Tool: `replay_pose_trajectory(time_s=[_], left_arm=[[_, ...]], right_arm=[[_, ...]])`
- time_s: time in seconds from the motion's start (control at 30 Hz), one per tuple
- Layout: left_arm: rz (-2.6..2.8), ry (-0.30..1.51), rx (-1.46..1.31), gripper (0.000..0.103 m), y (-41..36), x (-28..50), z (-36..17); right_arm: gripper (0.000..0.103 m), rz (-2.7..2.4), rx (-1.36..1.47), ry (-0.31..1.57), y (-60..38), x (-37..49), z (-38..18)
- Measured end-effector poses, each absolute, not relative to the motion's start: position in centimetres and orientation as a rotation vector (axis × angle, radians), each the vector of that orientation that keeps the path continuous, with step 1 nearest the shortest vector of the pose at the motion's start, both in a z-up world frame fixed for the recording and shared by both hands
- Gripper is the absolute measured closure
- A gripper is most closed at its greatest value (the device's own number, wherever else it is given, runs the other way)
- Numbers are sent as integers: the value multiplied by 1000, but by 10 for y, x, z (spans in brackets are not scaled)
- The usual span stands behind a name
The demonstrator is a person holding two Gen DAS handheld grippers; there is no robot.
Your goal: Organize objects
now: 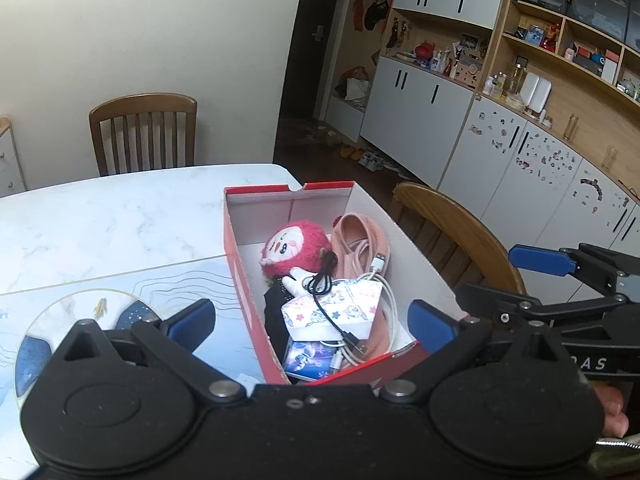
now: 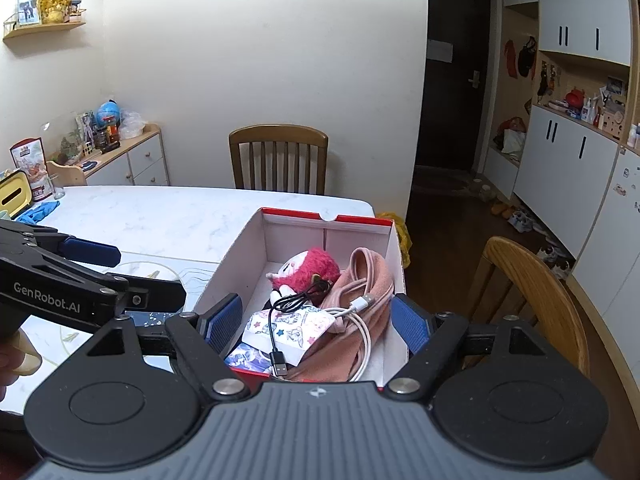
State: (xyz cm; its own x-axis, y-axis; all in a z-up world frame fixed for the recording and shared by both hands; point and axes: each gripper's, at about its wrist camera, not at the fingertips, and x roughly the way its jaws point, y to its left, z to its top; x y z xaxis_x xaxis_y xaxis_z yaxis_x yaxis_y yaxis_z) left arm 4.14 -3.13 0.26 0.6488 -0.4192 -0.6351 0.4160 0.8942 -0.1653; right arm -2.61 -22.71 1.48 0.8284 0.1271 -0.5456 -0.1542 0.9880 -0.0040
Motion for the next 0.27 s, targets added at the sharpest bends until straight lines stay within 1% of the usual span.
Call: replay_pose_trajectory(time_s=[0.27], left_arm=[[-484, 728, -2, 1, -33, 40, 2]], right_arm=[[21, 133, -40, 574, -229, -28, 15]])
